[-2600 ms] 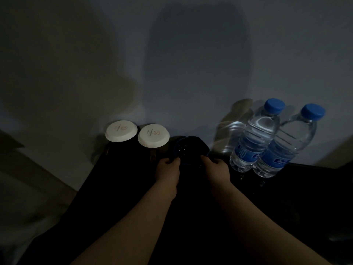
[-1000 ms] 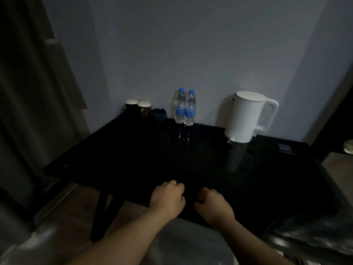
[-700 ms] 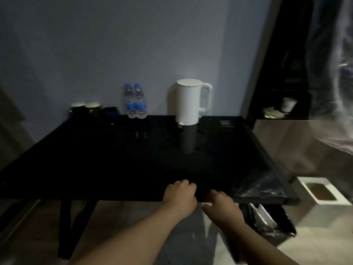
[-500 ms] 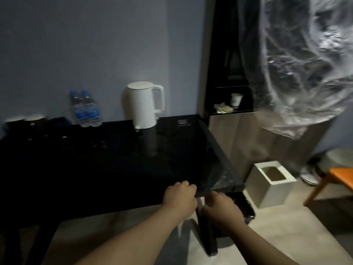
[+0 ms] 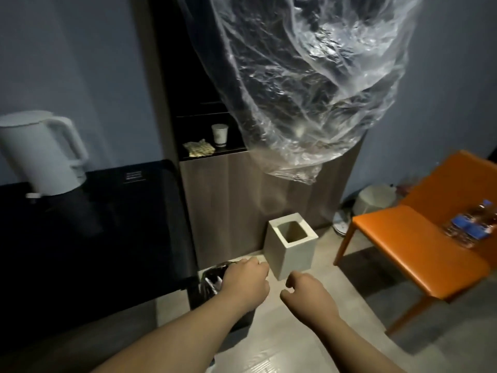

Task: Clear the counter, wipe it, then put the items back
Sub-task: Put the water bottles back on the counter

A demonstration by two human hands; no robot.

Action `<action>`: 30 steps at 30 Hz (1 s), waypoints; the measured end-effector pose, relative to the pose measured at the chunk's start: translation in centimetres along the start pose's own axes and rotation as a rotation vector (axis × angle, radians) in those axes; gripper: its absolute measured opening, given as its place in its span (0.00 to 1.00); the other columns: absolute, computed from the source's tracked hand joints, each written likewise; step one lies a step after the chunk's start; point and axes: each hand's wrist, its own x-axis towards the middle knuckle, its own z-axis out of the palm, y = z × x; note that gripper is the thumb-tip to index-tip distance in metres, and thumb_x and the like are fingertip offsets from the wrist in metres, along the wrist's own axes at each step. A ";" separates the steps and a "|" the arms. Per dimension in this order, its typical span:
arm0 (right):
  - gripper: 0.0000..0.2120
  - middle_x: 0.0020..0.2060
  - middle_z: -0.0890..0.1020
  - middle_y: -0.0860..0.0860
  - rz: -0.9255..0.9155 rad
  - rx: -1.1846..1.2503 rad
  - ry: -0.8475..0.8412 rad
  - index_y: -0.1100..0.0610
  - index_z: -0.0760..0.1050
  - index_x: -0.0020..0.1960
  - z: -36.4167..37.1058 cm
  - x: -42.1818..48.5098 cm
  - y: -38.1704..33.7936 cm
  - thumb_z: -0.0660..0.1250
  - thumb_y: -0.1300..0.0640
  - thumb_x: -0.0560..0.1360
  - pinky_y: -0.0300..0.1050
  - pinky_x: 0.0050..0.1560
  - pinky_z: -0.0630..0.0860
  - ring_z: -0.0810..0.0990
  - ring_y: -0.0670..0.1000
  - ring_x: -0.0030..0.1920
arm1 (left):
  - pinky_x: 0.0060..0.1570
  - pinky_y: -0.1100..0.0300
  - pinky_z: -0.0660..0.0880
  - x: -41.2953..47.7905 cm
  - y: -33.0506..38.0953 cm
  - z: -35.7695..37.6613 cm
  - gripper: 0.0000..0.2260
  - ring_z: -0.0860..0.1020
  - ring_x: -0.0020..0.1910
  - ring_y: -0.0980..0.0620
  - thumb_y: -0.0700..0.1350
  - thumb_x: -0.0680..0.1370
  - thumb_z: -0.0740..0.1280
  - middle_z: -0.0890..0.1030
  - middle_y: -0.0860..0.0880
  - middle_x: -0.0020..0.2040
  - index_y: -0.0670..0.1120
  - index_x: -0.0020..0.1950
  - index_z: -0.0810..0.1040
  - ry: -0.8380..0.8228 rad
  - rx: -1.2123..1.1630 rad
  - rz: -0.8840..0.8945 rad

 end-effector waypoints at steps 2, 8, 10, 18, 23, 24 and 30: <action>0.14 0.55 0.77 0.50 0.038 0.012 0.006 0.53 0.73 0.58 -1.0 1.5 2.8 0.61 0.50 0.75 0.46 0.55 0.76 0.76 0.50 0.55 | 0.54 0.52 0.70 2.5 2.3 0.5 0.12 0.72 0.61 0.44 0.46 0.79 0.57 0.74 0.46 0.61 0.46 0.60 0.73 -0.026 0.014 0.032; 0.12 0.52 0.77 0.49 0.131 0.050 0.000 0.52 0.73 0.57 -3.3 7.0 10.3 0.62 0.51 0.76 0.42 0.52 0.78 0.77 0.48 0.49 | 0.55 0.52 0.73 11.6 8.0 1.3 0.13 0.73 0.58 0.45 0.47 0.79 0.57 0.75 0.46 0.59 0.46 0.62 0.73 -0.049 0.027 0.140; 0.10 0.49 0.77 0.48 0.166 0.060 0.012 0.52 0.73 0.55 -4.4 9.5 12.3 0.62 0.51 0.75 0.42 0.50 0.78 0.77 0.47 0.47 | 0.55 0.51 0.74 15.0 9.6 1.7 0.13 0.74 0.58 0.46 0.47 0.79 0.57 0.75 0.46 0.59 0.46 0.61 0.73 -0.055 0.032 0.175; 0.03 0.43 0.74 0.47 0.297 0.144 -0.053 0.50 0.70 0.46 -10.2 20.9 19.9 0.63 0.52 0.75 0.41 0.49 0.78 0.77 0.47 0.45 | 0.53 0.53 0.74 29.6 16.7 1.1 0.13 0.75 0.56 0.47 0.47 0.80 0.57 0.76 0.46 0.58 0.47 0.62 0.74 -0.089 0.025 0.260; 0.04 0.39 0.72 0.47 0.367 0.196 -0.055 0.51 0.68 0.43 -14.0 25.5 26.1 0.63 0.53 0.75 0.37 0.37 0.70 0.74 0.45 0.39 | 0.51 0.53 0.72 36.5 22.3 0.6 0.14 0.74 0.56 0.46 0.47 0.80 0.55 0.75 0.46 0.58 0.46 0.61 0.74 -0.134 0.064 0.315; 0.04 0.40 0.73 0.47 0.371 0.203 -0.058 0.51 0.68 0.44 -14.7 26.3 27.4 0.62 0.53 0.75 0.37 0.37 0.70 0.74 0.46 0.40 | 0.51 0.53 0.72 37.8 23.6 0.7 0.13 0.74 0.56 0.46 0.47 0.80 0.56 0.76 0.46 0.57 0.46 0.61 0.74 -0.140 0.069 0.320; 0.03 0.45 0.73 0.49 0.359 0.157 -0.082 0.50 0.68 0.44 -19.5 30.8 37.5 0.61 0.52 0.75 0.42 0.43 0.72 0.75 0.50 0.46 | 0.52 0.54 0.74 45.1 32.2 2.1 0.12 0.75 0.56 0.47 0.47 0.79 0.57 0.76 0.47 0.57 0.47 0.60 0.74 -0.165 0.041 0.295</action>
